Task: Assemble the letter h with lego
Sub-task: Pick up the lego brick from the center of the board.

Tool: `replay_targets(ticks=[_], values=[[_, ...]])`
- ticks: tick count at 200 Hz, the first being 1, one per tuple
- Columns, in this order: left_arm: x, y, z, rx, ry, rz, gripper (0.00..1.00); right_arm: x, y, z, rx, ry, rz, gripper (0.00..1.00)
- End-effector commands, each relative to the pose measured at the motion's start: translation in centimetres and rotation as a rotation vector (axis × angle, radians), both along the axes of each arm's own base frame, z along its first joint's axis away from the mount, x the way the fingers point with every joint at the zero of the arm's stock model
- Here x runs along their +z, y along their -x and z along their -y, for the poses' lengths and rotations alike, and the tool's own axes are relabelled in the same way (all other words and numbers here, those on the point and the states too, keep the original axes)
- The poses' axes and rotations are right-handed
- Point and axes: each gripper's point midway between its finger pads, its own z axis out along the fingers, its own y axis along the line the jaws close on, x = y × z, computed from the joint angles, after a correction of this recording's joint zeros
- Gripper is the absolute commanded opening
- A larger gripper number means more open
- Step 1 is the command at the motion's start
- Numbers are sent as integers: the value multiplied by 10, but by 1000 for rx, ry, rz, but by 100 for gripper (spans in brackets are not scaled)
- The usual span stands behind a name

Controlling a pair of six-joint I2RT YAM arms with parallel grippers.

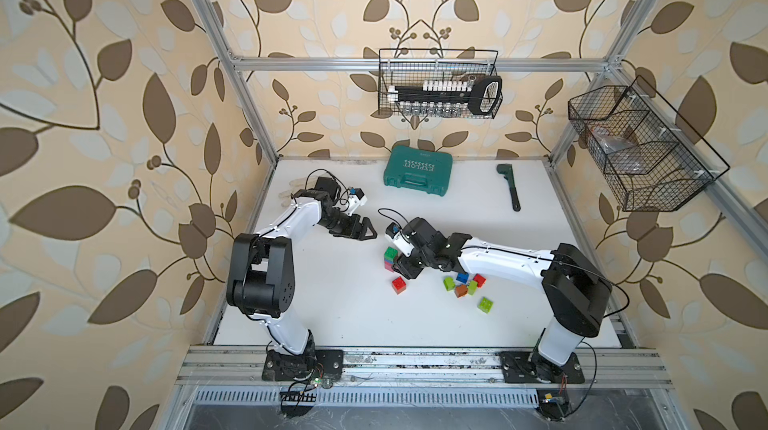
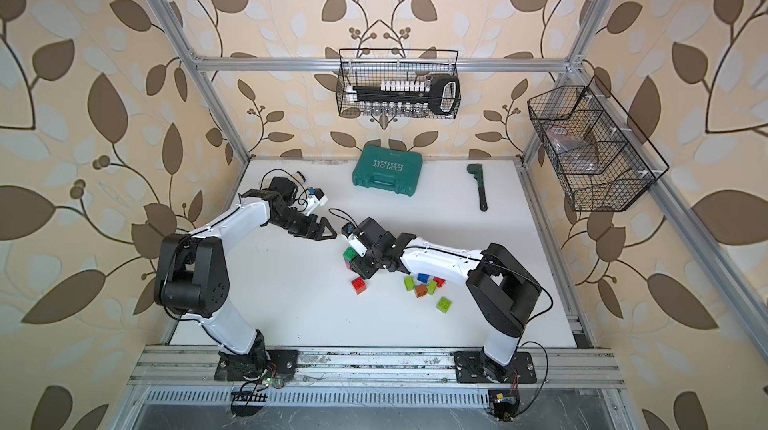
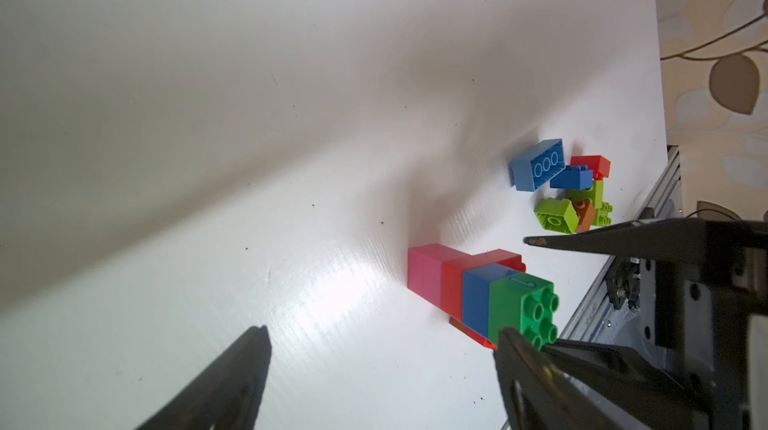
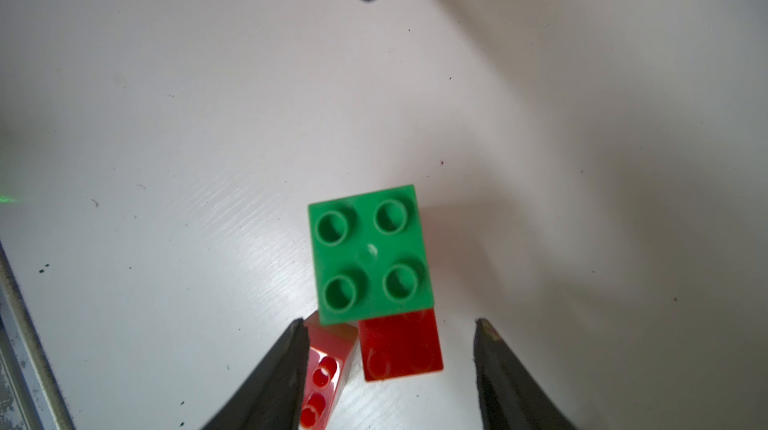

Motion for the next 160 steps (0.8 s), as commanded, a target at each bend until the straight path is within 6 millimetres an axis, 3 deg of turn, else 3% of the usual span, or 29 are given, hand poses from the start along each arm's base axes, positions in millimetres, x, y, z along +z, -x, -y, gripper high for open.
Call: replay_targets(ticks=[1,50,120,160], values=[[17,3,1,-3,31,29,87,-3,-2,-5,16,3,-7,57],[18,2,-1,0,32,29,86,-10,-8,-10,11,12,4,41],[19,5,-3,-7,32,36,85,-17,-8,-17,9,80,52,28],[22,5,-3,-8,42,39,84,-2,-8,-20,-55,75,69,22]])
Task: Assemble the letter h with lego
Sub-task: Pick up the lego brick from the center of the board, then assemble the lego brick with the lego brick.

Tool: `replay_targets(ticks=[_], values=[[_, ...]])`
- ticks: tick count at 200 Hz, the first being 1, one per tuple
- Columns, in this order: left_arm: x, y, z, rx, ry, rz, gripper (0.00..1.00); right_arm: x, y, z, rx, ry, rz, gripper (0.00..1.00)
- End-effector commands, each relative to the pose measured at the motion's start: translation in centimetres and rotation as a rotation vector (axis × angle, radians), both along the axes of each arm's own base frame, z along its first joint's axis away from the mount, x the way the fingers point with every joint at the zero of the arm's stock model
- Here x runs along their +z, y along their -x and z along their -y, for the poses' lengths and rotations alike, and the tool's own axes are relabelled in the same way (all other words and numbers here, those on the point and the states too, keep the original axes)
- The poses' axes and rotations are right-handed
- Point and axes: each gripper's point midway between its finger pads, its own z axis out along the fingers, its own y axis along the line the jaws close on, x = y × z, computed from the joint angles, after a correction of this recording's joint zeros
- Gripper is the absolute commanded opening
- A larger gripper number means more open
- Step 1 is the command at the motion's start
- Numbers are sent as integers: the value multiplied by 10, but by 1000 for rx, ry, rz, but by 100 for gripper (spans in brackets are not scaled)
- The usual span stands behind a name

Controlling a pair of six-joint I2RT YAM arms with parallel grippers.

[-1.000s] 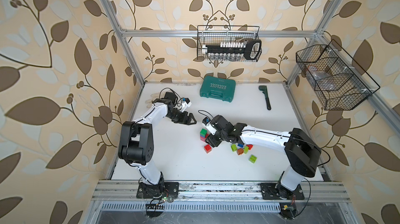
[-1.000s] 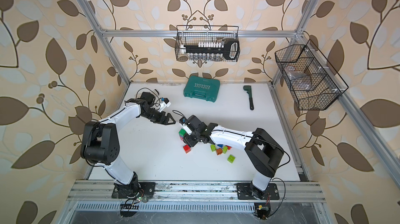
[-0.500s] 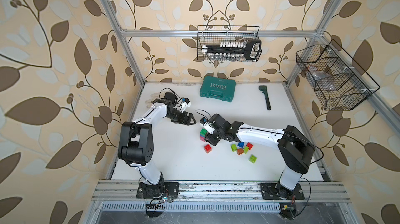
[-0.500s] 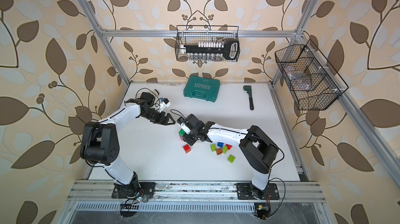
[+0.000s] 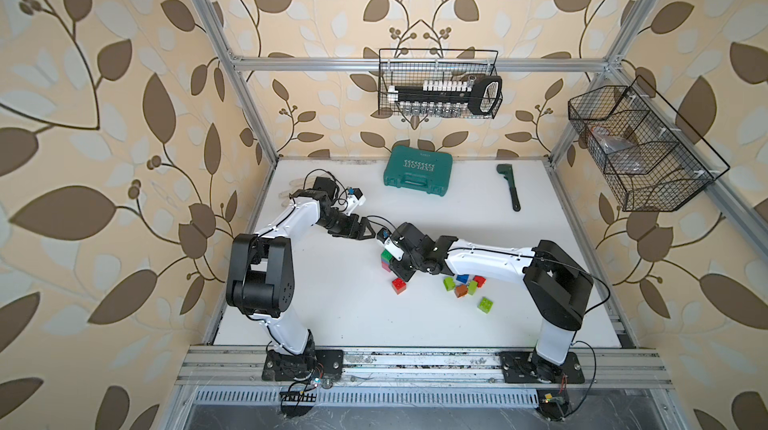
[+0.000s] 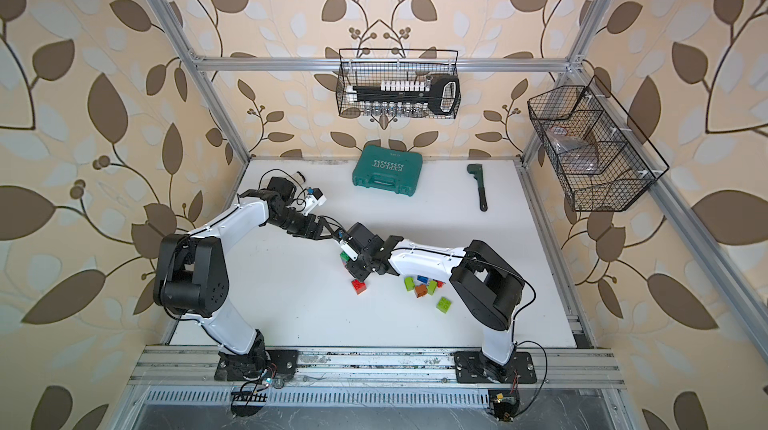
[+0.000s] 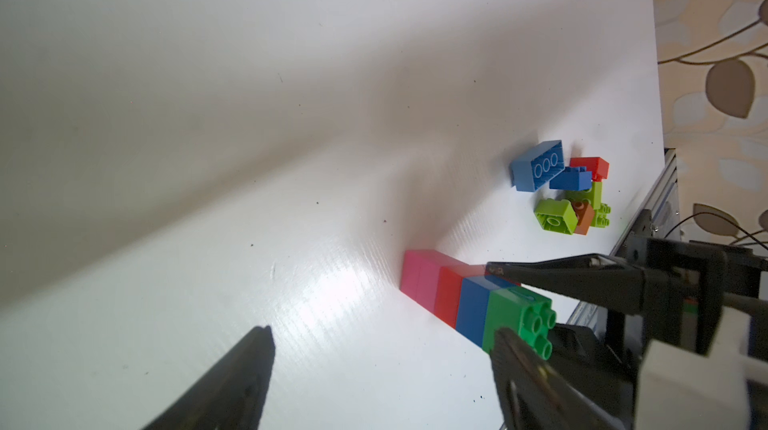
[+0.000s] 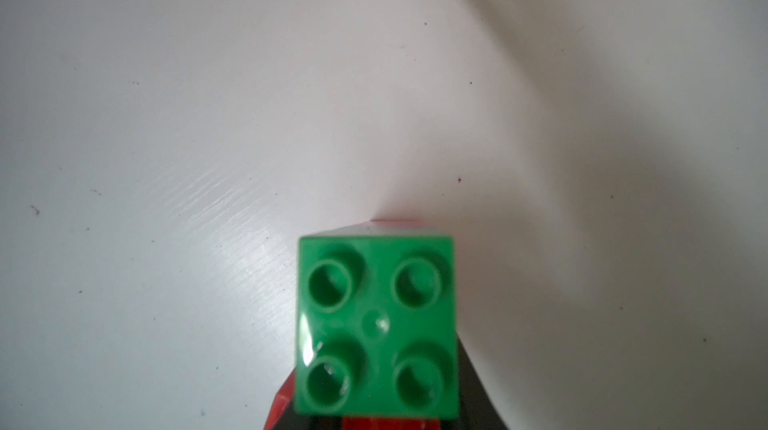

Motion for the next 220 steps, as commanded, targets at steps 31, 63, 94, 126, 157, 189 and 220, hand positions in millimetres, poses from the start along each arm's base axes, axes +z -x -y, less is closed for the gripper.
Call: replay_targets(ticks=[31,63,94,126,157,189,220], values=[[31,4,4,-17,63,53,84,36,3,-10,-155,-59,19,24],[36,6,6,-23,80,64,84,43,13,-10,-272,-101,-1,25],[35,6,7,-29,83,59,84,36,25,-15,-317,-89,23,25],[30,10,8,-30,93,47,84,25,28,-15,-343,-64,33,26],[28,12,8,-30,94,44,84,22,29,-11,-359,-53,44,25],[25,11,9,-24,108,32,84,17,29,-5,-377,-37,45,26],[23,9,11,-20,116,20,83,10,31,0,-392,-29,37,25]])
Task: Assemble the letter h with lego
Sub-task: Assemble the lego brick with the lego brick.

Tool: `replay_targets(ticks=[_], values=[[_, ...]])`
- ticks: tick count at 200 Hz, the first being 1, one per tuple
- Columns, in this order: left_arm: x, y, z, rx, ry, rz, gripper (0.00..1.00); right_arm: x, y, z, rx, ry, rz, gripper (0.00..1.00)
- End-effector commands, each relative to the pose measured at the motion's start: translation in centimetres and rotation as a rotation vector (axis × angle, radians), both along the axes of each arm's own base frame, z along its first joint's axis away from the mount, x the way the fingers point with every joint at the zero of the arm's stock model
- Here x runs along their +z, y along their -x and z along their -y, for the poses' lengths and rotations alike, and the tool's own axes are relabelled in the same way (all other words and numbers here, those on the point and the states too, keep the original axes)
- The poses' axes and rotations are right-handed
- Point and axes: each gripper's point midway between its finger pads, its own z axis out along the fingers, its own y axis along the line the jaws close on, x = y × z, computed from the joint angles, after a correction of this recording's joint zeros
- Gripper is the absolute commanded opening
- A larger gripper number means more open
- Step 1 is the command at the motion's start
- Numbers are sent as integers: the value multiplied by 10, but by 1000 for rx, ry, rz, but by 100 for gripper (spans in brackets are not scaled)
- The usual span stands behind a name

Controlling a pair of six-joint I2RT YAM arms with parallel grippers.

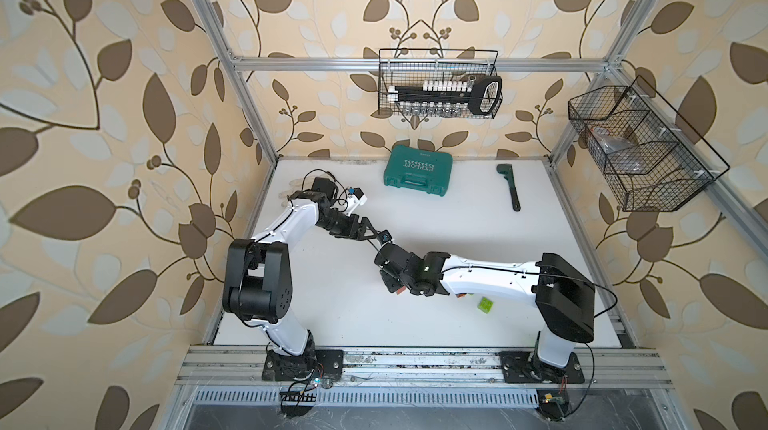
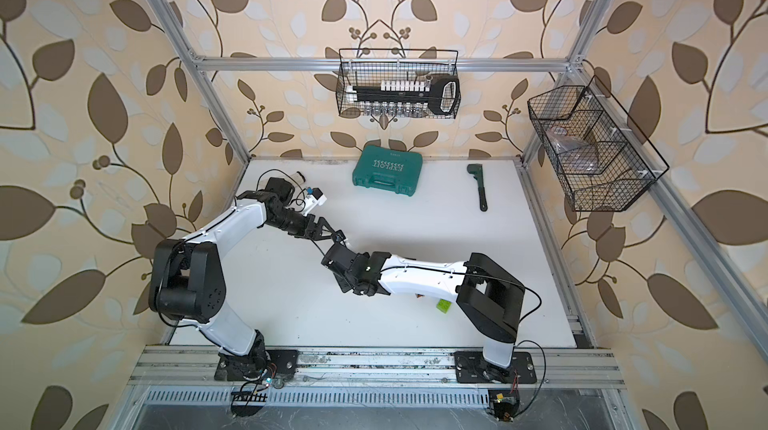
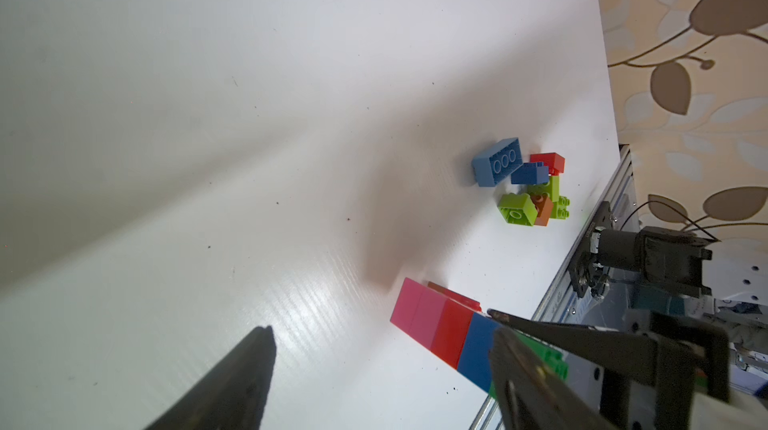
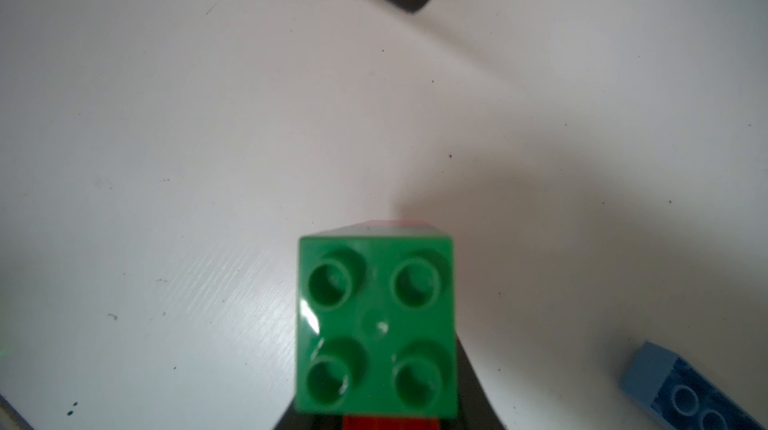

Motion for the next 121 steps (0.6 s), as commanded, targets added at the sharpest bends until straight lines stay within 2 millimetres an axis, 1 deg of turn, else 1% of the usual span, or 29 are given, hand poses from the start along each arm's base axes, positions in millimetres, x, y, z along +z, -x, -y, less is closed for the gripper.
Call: replay_targets(ticks=[1,65,121], values=[[7,0,1,0,39,11,83,-18,2,11,-37,44,-9,25],[2,-3,-1,12,27,7,83,-33,4,14,-44,45,-22,25],[1,-1,-2,16,23,7,83,-36,6,12,-42,36,-27,25]])
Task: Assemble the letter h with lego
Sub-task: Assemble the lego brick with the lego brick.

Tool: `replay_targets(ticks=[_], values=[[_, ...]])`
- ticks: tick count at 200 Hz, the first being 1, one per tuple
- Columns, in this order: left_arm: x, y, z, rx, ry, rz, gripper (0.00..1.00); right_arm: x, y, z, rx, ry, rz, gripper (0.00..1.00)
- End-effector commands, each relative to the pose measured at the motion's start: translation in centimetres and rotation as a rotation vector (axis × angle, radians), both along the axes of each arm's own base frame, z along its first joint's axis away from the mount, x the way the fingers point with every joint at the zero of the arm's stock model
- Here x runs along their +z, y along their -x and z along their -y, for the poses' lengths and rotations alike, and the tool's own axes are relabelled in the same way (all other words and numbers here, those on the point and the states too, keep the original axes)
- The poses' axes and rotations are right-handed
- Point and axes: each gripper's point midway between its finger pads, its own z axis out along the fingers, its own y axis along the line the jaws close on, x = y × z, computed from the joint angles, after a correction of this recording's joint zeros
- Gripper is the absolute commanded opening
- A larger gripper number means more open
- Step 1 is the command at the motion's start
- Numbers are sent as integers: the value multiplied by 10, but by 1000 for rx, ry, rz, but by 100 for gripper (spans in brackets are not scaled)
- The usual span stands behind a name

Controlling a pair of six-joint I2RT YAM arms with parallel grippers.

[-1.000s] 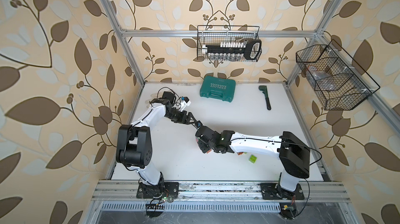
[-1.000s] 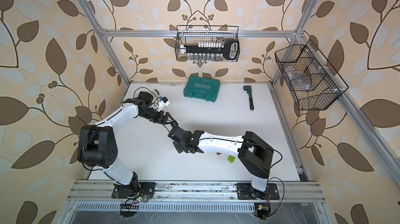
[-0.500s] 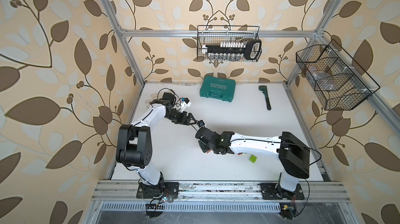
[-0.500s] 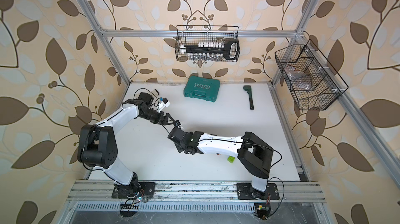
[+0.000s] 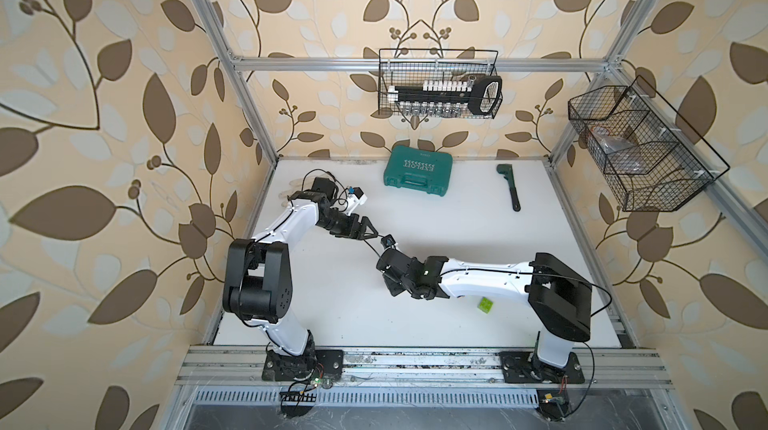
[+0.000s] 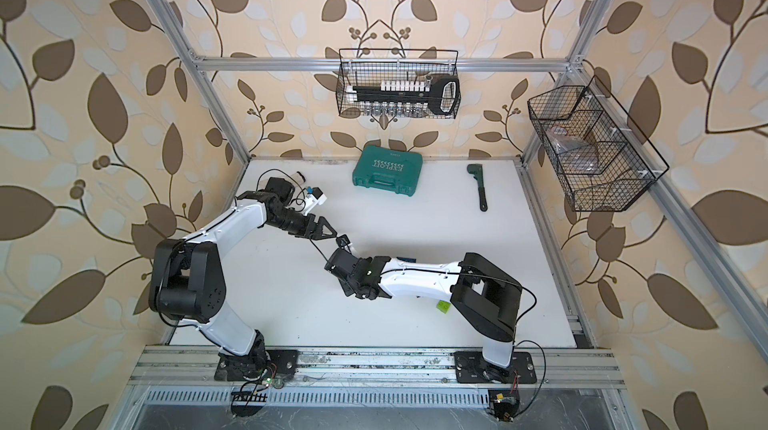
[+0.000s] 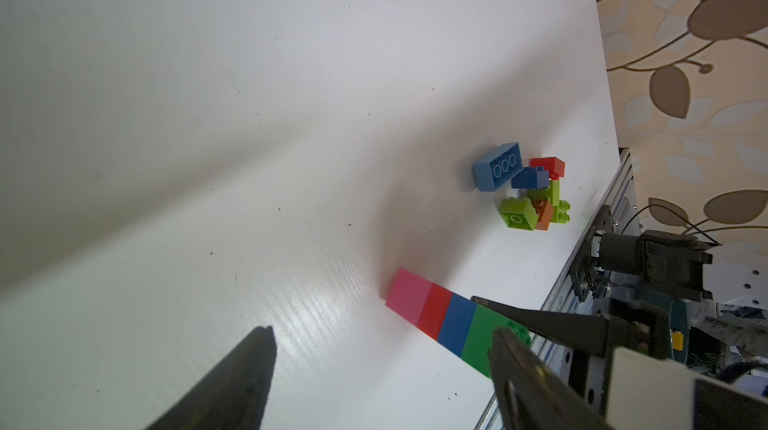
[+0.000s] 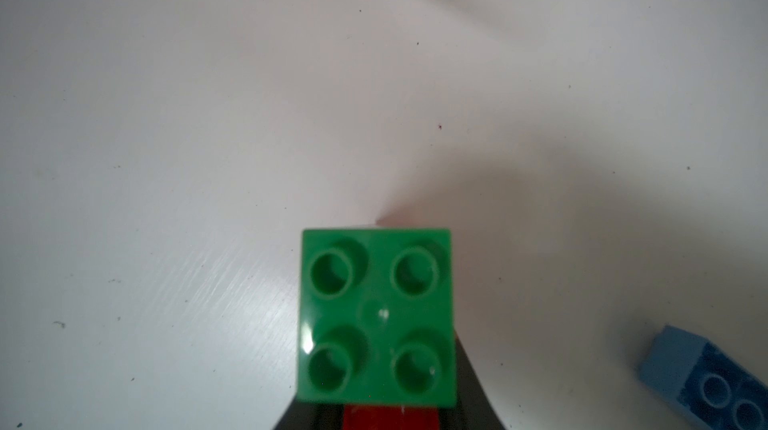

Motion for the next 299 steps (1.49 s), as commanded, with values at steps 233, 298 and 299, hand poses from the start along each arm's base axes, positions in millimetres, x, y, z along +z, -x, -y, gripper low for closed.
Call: replay_targets(ticks=[233,298,299], values=[[-4,-3,-2,10,19,-14,83,-24,20,22,-49,23,-17,29],[-8,-4,-3,10,7,-18,83,-28,22,14,-25,-14,-16,37],[-8,-4,-3,10,7,-18,83,-28,21,14,-26,-14,-16,37]])
